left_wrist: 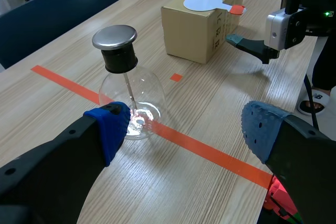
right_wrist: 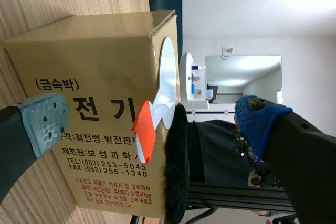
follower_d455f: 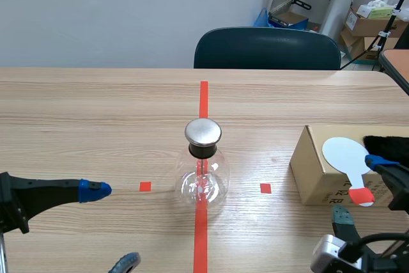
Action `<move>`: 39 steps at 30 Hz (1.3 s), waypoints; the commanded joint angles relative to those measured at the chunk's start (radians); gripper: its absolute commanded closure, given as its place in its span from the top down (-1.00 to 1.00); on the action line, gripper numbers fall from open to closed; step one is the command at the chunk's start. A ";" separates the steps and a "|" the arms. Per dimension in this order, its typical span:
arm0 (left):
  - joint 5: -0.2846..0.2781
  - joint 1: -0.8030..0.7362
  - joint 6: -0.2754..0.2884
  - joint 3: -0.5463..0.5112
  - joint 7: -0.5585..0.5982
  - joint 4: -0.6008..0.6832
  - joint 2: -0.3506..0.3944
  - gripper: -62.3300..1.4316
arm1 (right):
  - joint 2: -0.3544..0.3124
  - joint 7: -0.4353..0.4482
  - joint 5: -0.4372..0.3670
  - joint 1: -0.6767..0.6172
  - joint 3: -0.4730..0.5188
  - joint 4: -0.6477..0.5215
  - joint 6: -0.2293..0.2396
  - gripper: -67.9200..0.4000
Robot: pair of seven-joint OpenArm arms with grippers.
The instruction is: Do the electroscope experiment
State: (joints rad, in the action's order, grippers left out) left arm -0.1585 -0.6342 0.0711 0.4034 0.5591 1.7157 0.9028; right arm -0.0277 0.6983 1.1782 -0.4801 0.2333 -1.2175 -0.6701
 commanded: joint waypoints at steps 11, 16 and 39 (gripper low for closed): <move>-0.006 -0.003 -0.002 0.003 0.021 0.021 -0.005 0.50 | -0.011 0.003 -0.011 -0.002 -0.003 -0.017 -0.011 1.00; -0.024 -0.003 -0.002 -0.026 0.019 0.021 -0.016 0.50 | -0.011 0.005 -0.011 -0.019 -0.004 -0.018 -0.011 1.00; -0.093 -0.003 -0.002 -0.397 -0.231 0.090 -0.288 0.50 | -0.560 0.111 -1.095 -0.550 -0.114 -0.549 0.396 1.00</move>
State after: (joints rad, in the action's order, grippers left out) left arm -0.2470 -0.6342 0.0711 0.0120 0.3172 1.7775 0.6182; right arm -0.5716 0.8089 0.0998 -1.0576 0.1070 -1.7657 -0.2710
